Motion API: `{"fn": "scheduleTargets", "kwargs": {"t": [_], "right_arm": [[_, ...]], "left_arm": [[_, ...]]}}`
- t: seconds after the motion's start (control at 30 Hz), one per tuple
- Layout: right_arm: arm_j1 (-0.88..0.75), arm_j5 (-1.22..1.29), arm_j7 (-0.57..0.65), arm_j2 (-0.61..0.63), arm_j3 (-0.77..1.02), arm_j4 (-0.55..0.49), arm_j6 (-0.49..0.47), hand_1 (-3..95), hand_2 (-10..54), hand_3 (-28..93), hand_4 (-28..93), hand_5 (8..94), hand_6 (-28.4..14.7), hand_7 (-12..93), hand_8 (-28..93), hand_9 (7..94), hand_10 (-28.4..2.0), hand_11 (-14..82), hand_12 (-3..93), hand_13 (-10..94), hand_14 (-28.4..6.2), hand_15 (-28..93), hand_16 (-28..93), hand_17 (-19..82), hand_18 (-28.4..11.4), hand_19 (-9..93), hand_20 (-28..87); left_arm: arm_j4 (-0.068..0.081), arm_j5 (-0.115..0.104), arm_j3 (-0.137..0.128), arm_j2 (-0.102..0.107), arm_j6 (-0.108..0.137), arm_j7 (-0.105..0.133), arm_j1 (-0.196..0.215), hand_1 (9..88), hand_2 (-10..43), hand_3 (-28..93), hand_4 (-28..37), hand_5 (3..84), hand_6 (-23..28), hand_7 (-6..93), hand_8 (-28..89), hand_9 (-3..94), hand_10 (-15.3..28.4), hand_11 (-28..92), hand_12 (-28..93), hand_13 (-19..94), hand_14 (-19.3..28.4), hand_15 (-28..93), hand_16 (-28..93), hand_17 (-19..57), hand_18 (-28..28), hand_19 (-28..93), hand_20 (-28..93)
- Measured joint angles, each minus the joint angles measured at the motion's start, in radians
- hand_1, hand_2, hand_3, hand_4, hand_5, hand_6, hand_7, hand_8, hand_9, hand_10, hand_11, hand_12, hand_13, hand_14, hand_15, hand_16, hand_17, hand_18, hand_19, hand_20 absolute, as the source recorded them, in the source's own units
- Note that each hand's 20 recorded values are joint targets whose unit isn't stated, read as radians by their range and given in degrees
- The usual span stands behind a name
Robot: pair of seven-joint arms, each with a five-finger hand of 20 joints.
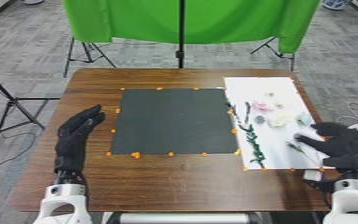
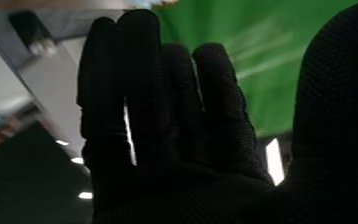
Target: Arrange flowers
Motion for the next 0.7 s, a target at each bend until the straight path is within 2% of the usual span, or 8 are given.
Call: {"fn": "scheduleTargets", "kwargs": {"t": [0.13, 0.3, 0.37, 0.43, 0.57, 0.7], "right_arm": [[-0.005, -0.163, -0.009, 0.020, -0.019, 0.020, 0.016, 43.2, -9.5, 45, -28, 57.2, -2.9, 18, -7, 54.6, -14.5, 17.6, 21.7, 61, -13.8, 47, 24, 30, -19.8, 67, 51], [0.007, -0.200, -0.063, 0.021, -0.051, 0.013, 0.201, 41.9, -9.5, 48, -28, 58.8, -2.8, 18, -8, 59.0, -14.5, 20.0, 21.6, 64, -13.2, 49, 24, 32, -19.9, 70, 52], [0.032, -0.190, -0.065, 0.027, -0.084, 0.004, 0.216, 43.2, -9.5, 45, -28, 61.1, -3.3, 17, -7, 63.5, -15.4, 21.0, 21.6, 69, -11.7, 50, 25, 35, -20.4, 73, 53], [0.071, -0.178, -0.063, 0.039, -0.126, 0.003, 0.187, 42.5, -9.5, 46, -28, 63.2, -3.5, 16, -7, 66.7, -15.5, 21.2, 22.1, 73, -9.9, 51, 27, 39, -19.8, 77, 54], [0.157, -0.169, -0.037, 0.077, -0.206, 0.013, 0.046, 45.3, -9.5, 39, -28, 65.1, -4.6, 14, -7, 68.6, -15.5, 20.4, 21.6, 79, -8.1, 51, 28, 49, -16.5, 85, 52], [0.217, -0.160, 0.045, 0.116, -0.251, 0.025, -0.082, 45.5, -9.5, 37, -28, 68.3, -5.1, 13, -6, 71.3, -15.5, 20.8, 21.4, 83, -6.7, 52, 29, 55, -14.0, 89, 49]], "left_arm": [[0.000, 0.000, 0.000, 0.000, 0.000, -0.001, 0.000, 32.5, -8.0, 64, -16.4, 50.4, 2.6, 18.6, -7, 47.6, 12.1, 22, 16, 34, 15.6, 25, 3, 1.7, 13.4, 7, 22], [0.001, 0.000, 0.001, 0.002, 0.000, -0.003, -0.001, 32.6, -7.9, 64, -16.4, 50.4, 2.6, 18.6, -7, 47.5, 12.1, 22, 16, 34, 15.6, 25, 3, 1.7, 13.4, 7, 22], [0.001, 0.000, 0.002, 0.003, 0.000, -0.004, -0.001, 32.6, -7.9, 64, -16.4, 50.4, 2.6, 18.6, -7, 47.5, 12.2, 22, 16, 34, 15.6, 25, 3, 1.7, 13.4, 7, 22], [0.001, 0.000, 0.003, 0.004, 0.000, -0.004, -0.001, 32.5, -7.9, 64, -16.4, 50.4, 2.6, 18.6, -7, 47.5, 12.2, 22, 16, 34, 15.6, 25, 3, 1.7, 13.4, 7, 22], [0.001, 0.000, 0.004, 0.005, 0.000, -0.004, -0.002, 32.5, -7.9, 64, -16.3, 50.3, 2.5, 18.6, -7, 47.5, 12.1, 22, 16, 34, 15.6, 25, 3, 1.6, 13.4, 7, 22], [0.001, 0.000, 0.004, 0.005, 0.000, -0.004, -0.002, 32.5, -8.0, 64, -16.3, 50.3, 2.6, 18.5, -7, 47.4, 12.1, 21, 16, 34, 15.6, 25, 3, 1.6, 13.4, 7, 22]]}}
